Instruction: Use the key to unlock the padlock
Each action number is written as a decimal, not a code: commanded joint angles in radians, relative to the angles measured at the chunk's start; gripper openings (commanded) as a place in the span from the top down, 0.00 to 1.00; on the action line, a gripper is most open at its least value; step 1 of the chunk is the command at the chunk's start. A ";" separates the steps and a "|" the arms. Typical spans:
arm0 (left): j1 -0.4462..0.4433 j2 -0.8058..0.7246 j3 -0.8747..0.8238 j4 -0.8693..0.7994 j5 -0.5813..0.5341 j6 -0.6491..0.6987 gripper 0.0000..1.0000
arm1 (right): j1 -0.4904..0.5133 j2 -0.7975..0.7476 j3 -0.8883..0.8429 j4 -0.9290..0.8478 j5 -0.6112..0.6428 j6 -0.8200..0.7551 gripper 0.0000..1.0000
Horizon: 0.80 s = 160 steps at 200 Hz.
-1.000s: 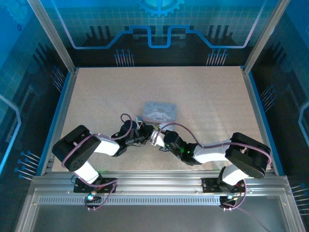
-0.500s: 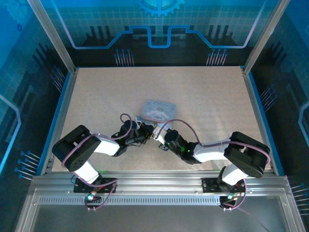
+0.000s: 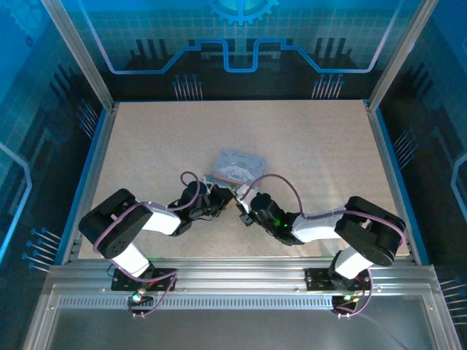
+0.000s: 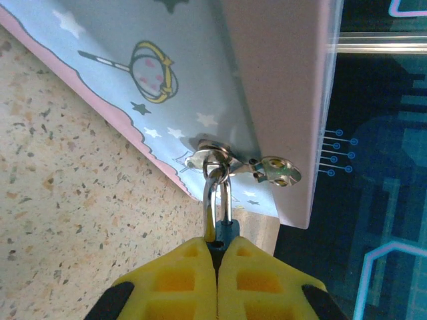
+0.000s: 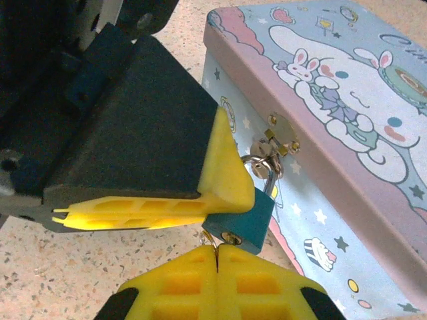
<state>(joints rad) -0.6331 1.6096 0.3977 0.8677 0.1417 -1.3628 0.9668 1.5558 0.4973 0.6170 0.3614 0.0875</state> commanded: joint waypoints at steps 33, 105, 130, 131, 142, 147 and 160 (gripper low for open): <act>-0.013 -0.008 0.006 0.040 0.050 0.005 0.77 | -0.026 0.030 -0.012 0.038 -0.058 0.124 1.00; -0.009 -0.055 -0.008 -0.045 0.014 0.042 0.56 | -0.048 0.017 -0.024 0.025 -0.108 0.145 1.00; -0.005 -0.116 -0.003 -0.133 -0.003 0.078 0.51 | -0.062 -0.014 -0.016 -0.018 -0.162 0.171 1.00; -0.005 -0.120 -0.002 -0.136 -0.003 0.080 0.51 | -0.064 -0.015 -0.016 -0.019 -0.165 0.173 1.00; -0.001 -0.152 0.000 -0.180 -0.013 0.099 0.49 | -0.075 -0.029 -0.014 -0.035 -0.190 0.193 1.00; 0.001 -0.168 0.002 -0.203 -0.018 0.107 0.48 | -0.082 -0.034 -0.014 -0.040 -0.202 0.203 1.00; 0.007 -0.209 0.008 -0.262 -0.029 0.131 0.46 | -0.097 -0.047 -0.014 -0.054 -0.233 0.231 1.00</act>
<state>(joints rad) -0.6380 1.4727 0.3969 0.7399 0.1497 -1.2999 0.8982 1.5494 0.4854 0.5934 0.2127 0.2493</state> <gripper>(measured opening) 0.528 0.057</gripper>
